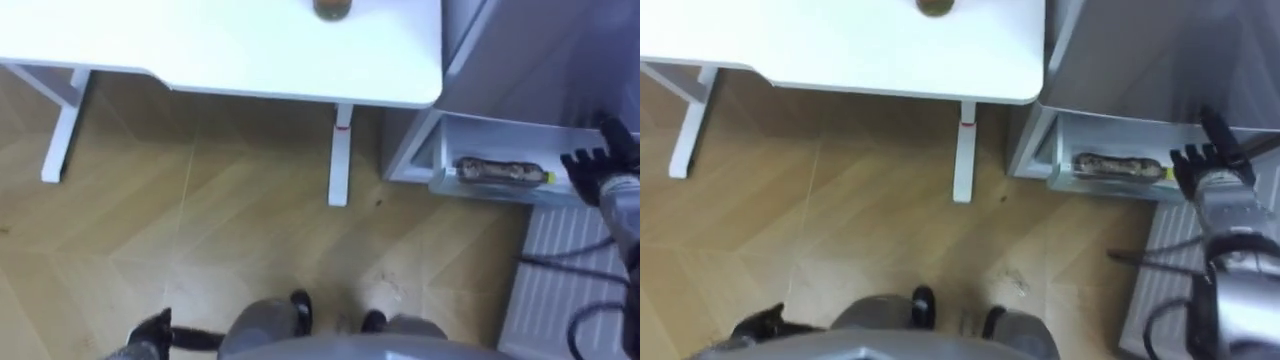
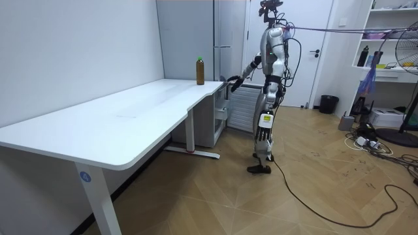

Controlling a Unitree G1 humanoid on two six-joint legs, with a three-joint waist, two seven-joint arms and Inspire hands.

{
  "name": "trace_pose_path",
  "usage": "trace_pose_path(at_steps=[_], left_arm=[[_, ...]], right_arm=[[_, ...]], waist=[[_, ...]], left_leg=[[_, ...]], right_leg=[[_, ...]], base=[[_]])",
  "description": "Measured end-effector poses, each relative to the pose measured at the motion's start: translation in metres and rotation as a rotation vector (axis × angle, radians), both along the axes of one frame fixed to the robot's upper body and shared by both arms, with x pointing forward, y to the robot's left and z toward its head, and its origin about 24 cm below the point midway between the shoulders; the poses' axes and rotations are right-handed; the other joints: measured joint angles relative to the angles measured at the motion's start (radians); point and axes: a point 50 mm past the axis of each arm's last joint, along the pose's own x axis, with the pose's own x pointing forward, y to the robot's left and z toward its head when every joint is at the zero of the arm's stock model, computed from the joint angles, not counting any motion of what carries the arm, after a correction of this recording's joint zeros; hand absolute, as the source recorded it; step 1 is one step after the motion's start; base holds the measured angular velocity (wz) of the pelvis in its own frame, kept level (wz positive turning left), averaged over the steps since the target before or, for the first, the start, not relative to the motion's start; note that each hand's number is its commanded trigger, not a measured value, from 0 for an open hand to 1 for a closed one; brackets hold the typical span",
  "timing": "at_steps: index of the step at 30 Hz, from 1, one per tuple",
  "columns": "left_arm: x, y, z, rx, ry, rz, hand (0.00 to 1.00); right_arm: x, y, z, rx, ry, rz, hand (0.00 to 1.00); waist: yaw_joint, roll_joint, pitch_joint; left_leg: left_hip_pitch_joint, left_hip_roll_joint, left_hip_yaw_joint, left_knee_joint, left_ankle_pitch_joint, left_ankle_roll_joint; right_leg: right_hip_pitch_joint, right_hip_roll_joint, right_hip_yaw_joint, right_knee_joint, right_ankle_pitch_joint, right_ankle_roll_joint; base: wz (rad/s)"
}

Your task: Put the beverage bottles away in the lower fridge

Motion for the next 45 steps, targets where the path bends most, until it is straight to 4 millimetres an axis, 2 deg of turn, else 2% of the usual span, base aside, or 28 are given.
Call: trace_pose_path(at_steps=[3,5,10,13,16,18,20,24,26,31,33,40,42,45], left_arm=[[-0.003,0.002,0.000,-0.005,0.000,0.022,0.00],[-0.004,0.003,0.001,0.001,-0.004,0.032,0.00],[-0.003,0.002,0.002,0.009,-0.020,0.029,0.00],[-0.002,-0.002,0.001,0.005,-0.020,0.027,0.00],[-0.006,-0.004,-0.001,-0.001,-0.012,0.036,0.00],[-0.008,-0.009,-0.003,-0.012,-0.007,0.038,0.00],[-0.009,-0.012,-0.004,-0.023,-0.009,0.061,0.00],[-0.017,-0.018,-0.007,-0.038,0.013,0.084,0.00],[-0.021,-0.020,-0.009,-0.034,0.034,0.091,0.00],[-0.021,-0.022,-0.009,-0.020,0.042,0.081,0.00],[-0.018,-0.023,-0.009,0.000,0.038,0.095,0.00],[-0.005,-0.024,-0.008,0.034,-0.006,0.161,0.00],[-0.002,-0.020,-0.007,0.067,-0.029,0.231,0.00],[0.008,-0.007,0.001,0.156,-0.095,0.333,0.00]], right_arm=[[-0.032,0.003,-0.020,-0.010,0.134,0.101,0.00],[-0.059,0.010,-0.036,0.004,0.272,0.195,0.00],[-0.086,0.024,-0.052,-0.018,0.420,0.407,0.00],[-0.106,0.036,-0.064,0.000,0.496,0.487,0.00],[-0.122,0.054,-0.075,0.020,0.570,0.572,0.00],[-0.141,0.065,-0.083,0.032,0.647,0.633,0.00],[-0.151,0.073,-0.087,0.024,0.706,0.705,0.00],[-0.168,0.086,-0.093,-0.001,0.808,0.841,0.00],[-0.171,0.085,-0.093,-0.023,0.826,0.846,0.00],[-0.175,0.089,-0.095,-0.106,0.899,0.962,0.00],[-0.171,0.094,-0.097,-0.153,0.924,0.998,0.00],[-0.163,0.096,-0.097,-0.213,0.897,0.960,0.00],[-0.162,0.095,-0.096,-0.217,0.898,0.950,0.00],[-0.161,0.094,-0.096,-0.228,0.906,0.926,0.00]], waist=[[-0.003,-0.004,0.0013],[0.002,-0.016,0.0081],[0.002,-0.029,0.0167],[-0.004,-0.035,0.0148],[-0.006,-0.032,0.0166],[-0.010,-0.021,0.0133],[-0.001,-0.012,0.0131],[0.001,-0.006,0.0177],[0.006,-0.002,0.0204],[0.015,0.002,0.0117],[0.016,0.003,0.0106],[0.016,0.011,0.0115],[0.015,0.015,0.0160],[0.015,0.017,0.0157]], left_leg=[[0.043,-0.006,-0.005,-0.026,0.000,0.000],[0.077,-0.008,0.000,-0.053,0.001,-0.003],[0.110,-0.005,0.005,-0.067,-0.002,-0.007],[0.129,-0.006,-0.010,-0.068,-0.006,-0.010],[0.139,-0.006,-0.017,-0.064,-0.006,-0.011],[0.147,-0.007,-0.020,-0.064,-0.008,-0.012],[0.147,-0.006,-0.018,-0.064,-0.007,-0.012],[0.156,-0.006,-0.018,-0.063,-0.007,-0.012],[0.162,-0.007,-0.018,-0.062,-0.007,-0.012],[0.164,-0.007,-0.014,-0.063,-0.007,-0.012],[0.164,-0.007,-0.014,-0.064,-0.006,-0.012],[0.169,-0.007,-0.014,-0.064,-0.006,-0.013],[0.189,-0.007,-0.011,-0.071,-0.008,-0.015],[0.196,-0.008,-0.011,-0.082,-0.011,-0.016]], right_leg=[[0.047,-0.001,-0.012,-0.031,0.002,0.004],[0.072,-0.001,-0.012,-0.041,0.003,0.005],[0.105,0.005,-0.004,-0.055,0.005,0.005],[0.139,0.011,-0.006,-0.083,0.013,0.006],[0.154,0.014,-0.002,-0.084,0.013,0.006],[0.158,0.014,-0.003,-0.084,0.013,0.006],[0.159,0.014,0.000,-0.083,0.013,0.006],[0.174,0.015,0.007,-0.084,0.014,0.005],[0.175,0.015,0.015,-0.085,0.014,0.005],[0.174,0.018,0.030,-0.100,0.014,0.003],[0.173,0.018,0.030,-0.101,0.014,0.003],[0.177,0.018,0.029,-0.101,0.013,0.003],[0.192,0.019,0.039,-0.100,0.012,0.003],[0.198,0.019,0.037,-0.102,0.010,0.003]], base=[[0.06],[-0.07],[-0.06],[0.08],[0.05],[0.02],[-0.02],[-0.01],[0.00],[-0.01],[0.00],[0.00],[-0.07],[-0.04]])
